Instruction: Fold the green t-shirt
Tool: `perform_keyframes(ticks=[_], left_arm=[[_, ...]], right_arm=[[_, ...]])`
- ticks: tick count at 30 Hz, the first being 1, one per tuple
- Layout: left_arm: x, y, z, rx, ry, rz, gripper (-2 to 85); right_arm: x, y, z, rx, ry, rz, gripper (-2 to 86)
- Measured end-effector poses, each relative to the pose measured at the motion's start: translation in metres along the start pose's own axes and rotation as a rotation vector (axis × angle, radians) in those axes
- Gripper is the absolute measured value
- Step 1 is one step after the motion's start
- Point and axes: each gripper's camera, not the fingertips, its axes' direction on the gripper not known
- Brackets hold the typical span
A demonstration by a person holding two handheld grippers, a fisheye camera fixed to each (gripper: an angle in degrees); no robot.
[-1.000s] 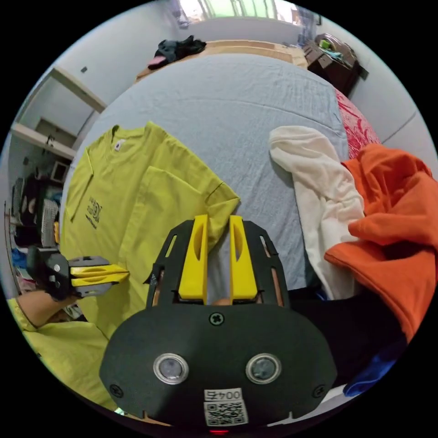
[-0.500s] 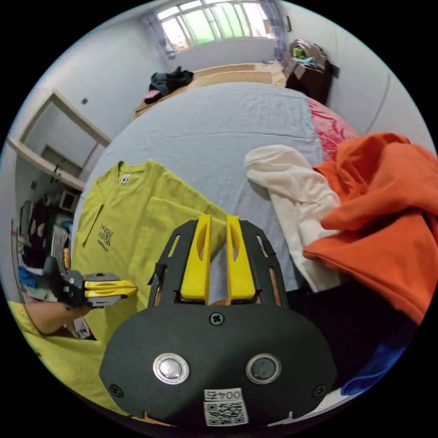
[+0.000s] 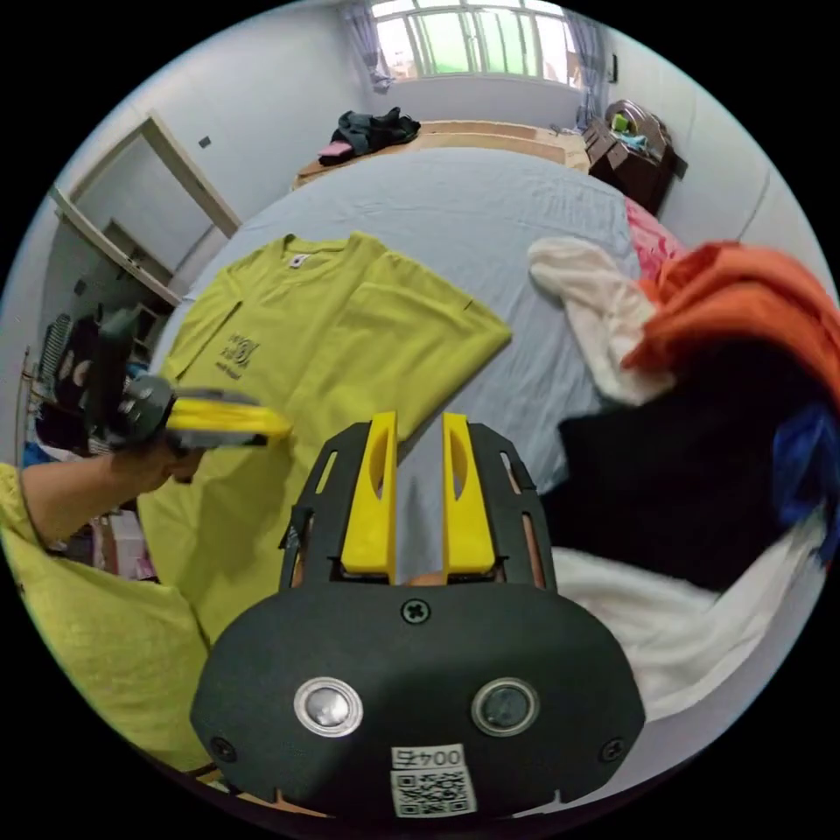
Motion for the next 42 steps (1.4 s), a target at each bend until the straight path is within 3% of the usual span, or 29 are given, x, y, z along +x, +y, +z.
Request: perform_keyframes(ticks=[6,12,15,20,23,28,36,42], left_arm=[[-0.005,-0.046,0.004,0.062,0.091,0.002,4.6],[0.025,-0.084,0.073,-0.057,-0.009,0.108,5.9],[0.019,-0.086,0.096,-0.076,-0.02,0.079,4.9],[0.019,-0.081,0.116,0.01,-0.04,0.004,3.8],[0.024,-0.075,0.122,0.045,-0.055,0.002,3.7],[0.027,-0.054,0.094,0.11,-0.042,0.017,5.0],[0.024,0.039,0.089,-0.06,-0.141,0.008,5.2],[0.025,0.066,0.073,-0.029,-0.175,0.02,3.3]], right_arm=[[-0.019,0.104,0.0,0.093,-0.096,0.074,10.1],[-0.034,0.125,0.005,0.123,-0.025,0.057,8.9],[-0.042,0.127,0.001,0.099,0.107,0.038,3.1],[-0.004,0.159,-0.012,0.178,-0.066,0.308,2.9],[0.0,0.169,-0.024,0.188,-0.073,0.357,3.4],[-0.028,0.161,-0.055,0.263,-0.009,0.224,3.8],[-0.028,0.138,-0.027,0.139,-0.021,0.189,5.7],[-0.039,0.13,-0.055,0.178,0.005,0.118,6.3]])
